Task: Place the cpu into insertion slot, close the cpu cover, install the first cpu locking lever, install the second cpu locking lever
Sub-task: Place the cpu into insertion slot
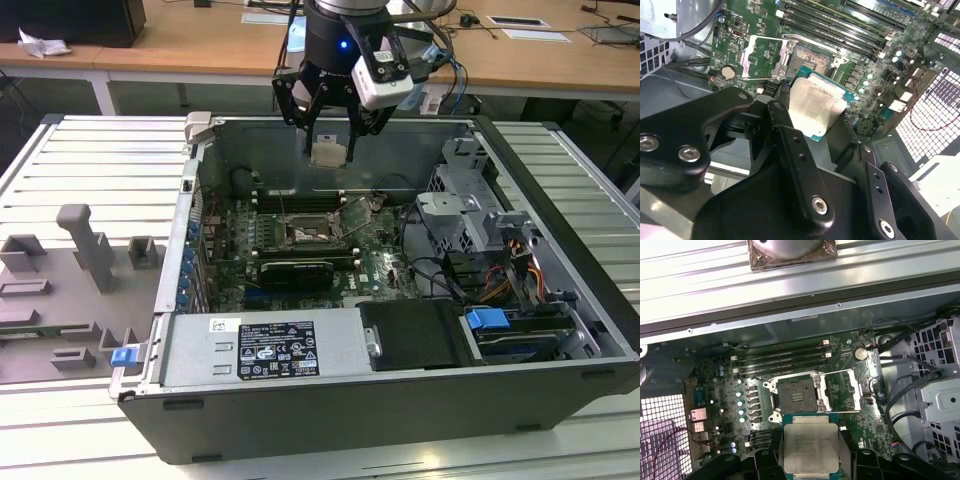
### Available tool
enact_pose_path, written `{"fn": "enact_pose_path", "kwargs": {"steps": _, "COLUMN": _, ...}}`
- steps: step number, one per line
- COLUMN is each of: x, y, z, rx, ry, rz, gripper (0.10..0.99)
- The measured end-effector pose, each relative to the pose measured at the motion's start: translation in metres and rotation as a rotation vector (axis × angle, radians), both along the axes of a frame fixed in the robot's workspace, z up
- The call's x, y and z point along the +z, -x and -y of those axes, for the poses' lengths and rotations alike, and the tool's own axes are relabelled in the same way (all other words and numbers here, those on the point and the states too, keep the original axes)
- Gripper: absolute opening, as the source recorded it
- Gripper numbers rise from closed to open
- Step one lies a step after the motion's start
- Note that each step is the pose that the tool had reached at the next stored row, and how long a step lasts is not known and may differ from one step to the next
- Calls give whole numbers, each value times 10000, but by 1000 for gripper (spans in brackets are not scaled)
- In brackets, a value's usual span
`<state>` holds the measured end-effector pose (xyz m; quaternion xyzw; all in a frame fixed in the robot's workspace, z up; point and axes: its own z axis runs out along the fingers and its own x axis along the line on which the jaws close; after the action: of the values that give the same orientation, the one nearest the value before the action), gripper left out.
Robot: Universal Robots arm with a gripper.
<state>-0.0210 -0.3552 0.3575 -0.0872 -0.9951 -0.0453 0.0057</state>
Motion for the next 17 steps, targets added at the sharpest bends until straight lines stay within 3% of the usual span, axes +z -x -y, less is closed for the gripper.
{"fn": "enact_pose_path", "kwargs": {"steps": 17, "x": -2, "y": 0, "z": 0, "rx": -709, "ry": 0, "rz": 0, "gripper": 533}}
